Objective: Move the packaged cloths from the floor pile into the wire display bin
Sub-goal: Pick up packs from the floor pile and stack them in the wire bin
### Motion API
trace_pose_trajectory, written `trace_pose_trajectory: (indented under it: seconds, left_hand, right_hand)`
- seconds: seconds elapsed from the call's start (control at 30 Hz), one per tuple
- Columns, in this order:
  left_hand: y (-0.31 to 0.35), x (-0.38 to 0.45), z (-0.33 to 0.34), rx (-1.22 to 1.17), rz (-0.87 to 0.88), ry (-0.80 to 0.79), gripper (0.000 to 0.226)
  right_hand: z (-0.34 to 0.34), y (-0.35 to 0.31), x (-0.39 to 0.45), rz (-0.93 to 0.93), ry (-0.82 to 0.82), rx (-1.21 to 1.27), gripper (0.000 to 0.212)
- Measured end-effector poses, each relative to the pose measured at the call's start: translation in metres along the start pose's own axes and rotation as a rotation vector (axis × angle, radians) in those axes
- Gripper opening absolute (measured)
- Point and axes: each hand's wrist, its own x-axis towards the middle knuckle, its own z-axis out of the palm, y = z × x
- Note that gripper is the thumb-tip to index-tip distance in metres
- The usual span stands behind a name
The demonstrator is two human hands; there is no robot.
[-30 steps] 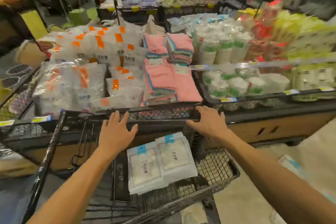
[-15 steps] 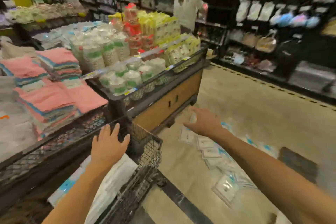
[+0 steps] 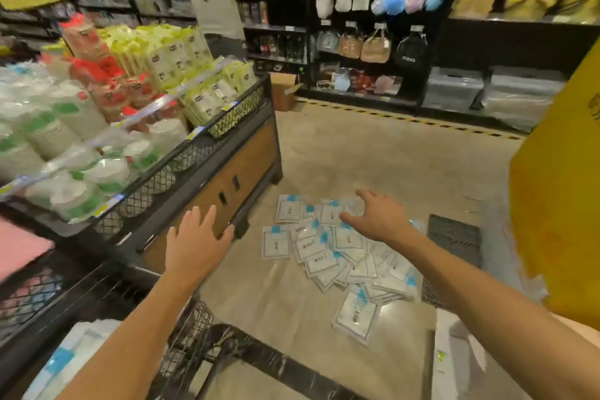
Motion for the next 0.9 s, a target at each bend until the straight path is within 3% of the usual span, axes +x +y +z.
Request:
trace_pose_trajectory:
  seconds: [0.4, 0.77, 0.9]
  left_hand:
    - [0.151, 0.073, 0.068, 0.057, 0.198, -0.164, 0.070]
    - [0.213, 0.197, 0.190, 0.084, 0.397, -0.415, 0.075]
    - [0.231, 0.227, 0.241, 0.099, 0.476, -0.503, 0.073]
  right_hand:
    - [0.000, 0.175, 0.023, 0.348, -0.012, 0.084, 0.083]
    - [0.054, 0.225, 0.059, 0.702, -0.102, 0.086, 0.093]
    - [0.082, 0.235, 0.086, 0.786, -0.151, 0.098, 0.084]
